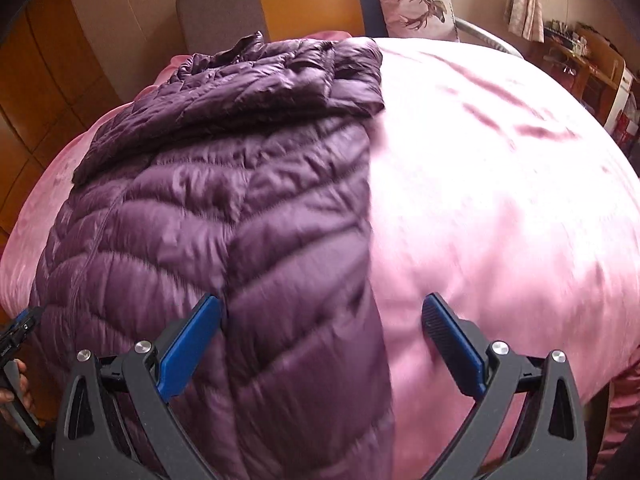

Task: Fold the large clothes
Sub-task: 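Grasp the jacket hem with the left tool while the right tool grasps the hem, then lift the hem with both tools and fold it up toward the collar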

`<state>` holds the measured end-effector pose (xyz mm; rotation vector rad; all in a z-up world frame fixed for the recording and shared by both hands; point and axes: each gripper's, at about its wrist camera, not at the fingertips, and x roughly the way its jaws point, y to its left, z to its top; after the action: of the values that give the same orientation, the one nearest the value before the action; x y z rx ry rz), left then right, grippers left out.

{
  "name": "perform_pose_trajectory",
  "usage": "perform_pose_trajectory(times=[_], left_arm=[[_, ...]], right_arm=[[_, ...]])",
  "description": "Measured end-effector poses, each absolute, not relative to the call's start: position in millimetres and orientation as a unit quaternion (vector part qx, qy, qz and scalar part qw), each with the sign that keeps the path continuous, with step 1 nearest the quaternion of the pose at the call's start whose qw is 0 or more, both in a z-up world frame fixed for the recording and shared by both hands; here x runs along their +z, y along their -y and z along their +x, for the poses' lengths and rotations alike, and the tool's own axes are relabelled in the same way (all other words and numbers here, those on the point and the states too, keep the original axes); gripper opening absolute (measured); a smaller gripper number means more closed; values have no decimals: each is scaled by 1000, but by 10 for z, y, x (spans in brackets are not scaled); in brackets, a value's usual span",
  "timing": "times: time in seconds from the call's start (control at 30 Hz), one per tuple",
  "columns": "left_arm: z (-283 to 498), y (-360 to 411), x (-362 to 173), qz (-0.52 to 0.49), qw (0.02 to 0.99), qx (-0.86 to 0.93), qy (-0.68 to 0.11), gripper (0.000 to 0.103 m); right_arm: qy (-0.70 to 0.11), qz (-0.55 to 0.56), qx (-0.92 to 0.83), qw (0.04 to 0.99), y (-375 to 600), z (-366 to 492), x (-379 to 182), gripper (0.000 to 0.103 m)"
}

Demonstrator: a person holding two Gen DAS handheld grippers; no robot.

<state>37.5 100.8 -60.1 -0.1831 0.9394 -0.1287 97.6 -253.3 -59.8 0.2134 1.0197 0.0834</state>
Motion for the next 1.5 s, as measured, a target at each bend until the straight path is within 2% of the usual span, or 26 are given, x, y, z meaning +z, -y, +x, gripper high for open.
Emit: perform_pose_trajectory(times=[0.1, 0.27, 0.33, 0.37, 0.4, 0.43, 0.47, 0.5, 0.53, 0.6, 0.7, 0.9, 1.07, 1.27, 1.33, 1.37, 1.47, 1.5], left_arm=[[224, -1105, -696, -124, 866, -86, -477, 87], [81, -1164, -854, -150, 836, -133, -511, 78], [49, -1174, -911, -165, 826, -146, -519, 72], [42, -1170, -917, -167, 823, -150, -522, 63], [32, -1159, -918, -168, 818, -162, -525, 45], [30, -1140, -914, -170, 813, -175, -529, 37], [20, -1123, -902, -170, 810, -186, -530, 27], [18, -1104, -874, -170, 808, -195, -529, 18], [22, -1086, -845, -171, 806, -204, -529, 15], [21, -1091, -754, -173, 804, -221, -524, 9], [20, -1210, -519, -210, 802, -265, -492, 9], [231, -1404, 25, -273, 816, -316, -401, 9], [718, -1373, 167, -318, 808, -323, -375, 9], [1424, -1405, 79, -343, 803, -288, -394, 9], [1640, -1425, 25, -352, 798, -275, -405, 16], [1729, -1427, 11, -355, 795, -271, -410, 24], [1930, -1504, -21, -363, 796, -249, -416, 42], [1974, -1547, -35, -374, 792, -247, -414, 53]], right_arm=[[-509, 117, 60, 851, 2583, 729, -685, 101], [-522, 152, 85, 835, 2616, 361, -827, 101], [-533, 165, 92, 824, 2638, 267, -887, 96], [-540, 168, 97, 819, 2641, 224, -914, 93], [-544, 172, 103, 815, 2649, 217, -920, 84], [-548, 180, 112, 809, 2653, 200, -929, 71], [-550, 191, 126, 803, 2649, 192, -921, 64], [-550, 195, 141, 800, 2625, 191, -899, 47], [-548, 190, 156, 799, 2574, 192, -851, 34], [-537, 176, 183, 804, 2477, 210, -699, 22], [-501, 189, 214, 817, 2438, 255, -398, 16], [-413, 259, 245, 838, 2545, 603, 68, 14], [-395, 302, 224, 839, 2710, 1160, 114, 14], [-404, 335, 183, 831, 2938, 1694, 19, 15], [-407, 340, 173, 830, 2983, 1831, 6, 21], [-410, 342, 170, 828, 2993, 1907, -4, 24], [-418, 356, 163, 820, 3041, 2108, -42, 40], [-419, 372, 164, 812, 3066, 2158, -65, 50]])
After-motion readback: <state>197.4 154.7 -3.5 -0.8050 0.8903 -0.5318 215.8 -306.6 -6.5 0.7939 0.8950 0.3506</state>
